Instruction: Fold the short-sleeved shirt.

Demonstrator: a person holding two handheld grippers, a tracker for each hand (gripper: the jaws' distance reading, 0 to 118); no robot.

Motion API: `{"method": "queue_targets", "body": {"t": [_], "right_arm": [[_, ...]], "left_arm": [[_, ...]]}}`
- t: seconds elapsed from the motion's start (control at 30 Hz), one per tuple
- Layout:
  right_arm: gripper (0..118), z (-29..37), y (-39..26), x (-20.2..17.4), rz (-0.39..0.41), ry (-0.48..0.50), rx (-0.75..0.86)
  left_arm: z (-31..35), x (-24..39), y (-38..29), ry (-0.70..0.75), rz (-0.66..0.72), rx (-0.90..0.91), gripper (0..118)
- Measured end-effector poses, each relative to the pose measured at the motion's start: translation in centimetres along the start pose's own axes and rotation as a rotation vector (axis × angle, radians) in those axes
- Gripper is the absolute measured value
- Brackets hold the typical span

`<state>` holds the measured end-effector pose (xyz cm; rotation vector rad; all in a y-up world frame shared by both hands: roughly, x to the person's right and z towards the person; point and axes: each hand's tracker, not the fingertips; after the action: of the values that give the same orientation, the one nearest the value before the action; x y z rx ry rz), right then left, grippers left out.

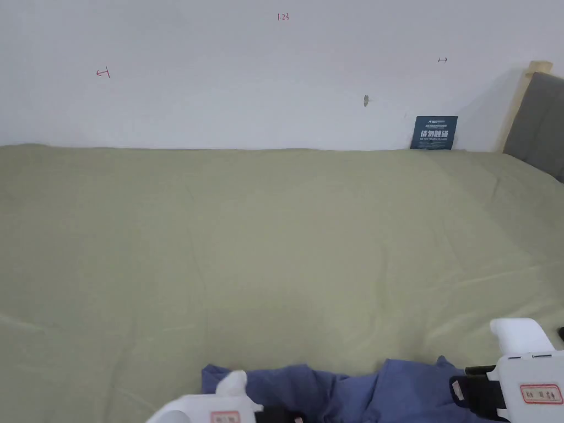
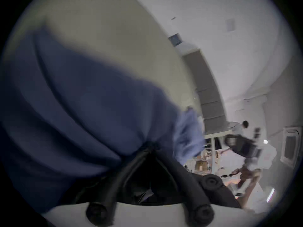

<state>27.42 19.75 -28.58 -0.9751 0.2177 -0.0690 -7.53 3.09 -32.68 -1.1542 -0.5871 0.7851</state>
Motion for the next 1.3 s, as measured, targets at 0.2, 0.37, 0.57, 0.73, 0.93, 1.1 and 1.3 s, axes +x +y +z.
{"method": "queue_targets", "body": {"t": [0.2,0.37,0.57,0.73,0.93,1.1,1.3], "right_arm": [[0,-0.4,-0.1,-0.2,0.007,-0.013,-0.014],[0,-0.3,-0.1,-0.5,0.014,0.003,-0.017],[0,-0.4,0.3,-0.4,0.022,0.001,-0.009],[0,-0.5,0.3,-0.3,0.016,0.008,-0.013],[0,-0.2,0.3,-0.4,0.018,-0.001,-0.024],[0,0.4,0.5,-0.3,0.014,-0.013,-0.009],[0,0.1,0.6,-0.5,0.004,-0.002,-0.009]], "left_arm": [[-0.4,0.4,-1.3,-0.088,0.03,0.094,0],[5.4,2.3,0.0,-0.135,-0.097,0.128,0],[14.0,0.1,3.2,0.041,-0.153,0.158,0],[15.7,-3.1,3.2,0.08,-0.116,0.146,1],[13.9,-6.0,3.6,-0.018,0.047,0.113,116],[12.3,-6.2,3.8,-0.089,0.055,0.129,116],[9.8,-5.9,3.7,-0.167,0.053,0.144,54]]}}
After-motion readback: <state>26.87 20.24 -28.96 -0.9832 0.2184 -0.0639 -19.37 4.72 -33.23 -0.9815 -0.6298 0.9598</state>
